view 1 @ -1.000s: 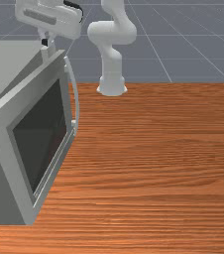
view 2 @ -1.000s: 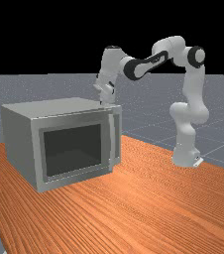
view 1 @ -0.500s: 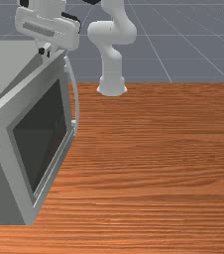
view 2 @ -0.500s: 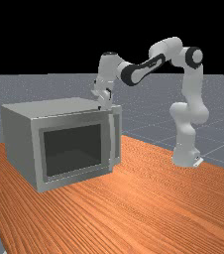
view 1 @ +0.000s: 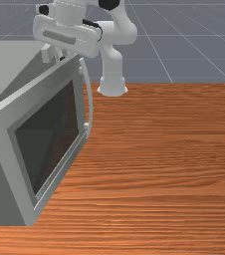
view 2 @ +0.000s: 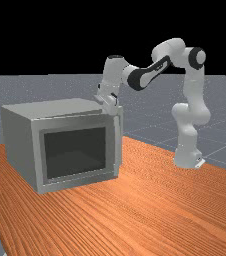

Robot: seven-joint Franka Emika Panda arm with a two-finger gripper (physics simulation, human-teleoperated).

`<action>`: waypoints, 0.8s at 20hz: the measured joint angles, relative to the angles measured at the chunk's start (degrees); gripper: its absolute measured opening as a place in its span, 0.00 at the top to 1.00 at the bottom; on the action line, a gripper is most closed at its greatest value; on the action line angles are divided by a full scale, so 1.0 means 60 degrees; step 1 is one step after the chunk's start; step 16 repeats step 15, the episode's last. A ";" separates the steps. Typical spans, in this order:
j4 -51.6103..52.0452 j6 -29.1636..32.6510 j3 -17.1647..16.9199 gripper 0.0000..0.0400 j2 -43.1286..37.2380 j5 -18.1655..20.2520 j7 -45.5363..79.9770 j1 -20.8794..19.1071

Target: Open the microwave

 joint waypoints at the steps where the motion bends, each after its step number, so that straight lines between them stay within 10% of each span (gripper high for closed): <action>1: 0.0030 0.0053 0.0255 1.00 0.0039 0.0061 -0.0008 -0.0004; 8: 0.1280 0.0067 0.1775 1.00 0.1130 0.0434 0.0182 0.0276; 16: 0.5540 -0.1518 0.2294 0.98 0.4277 0.1022 0.0011 0.0795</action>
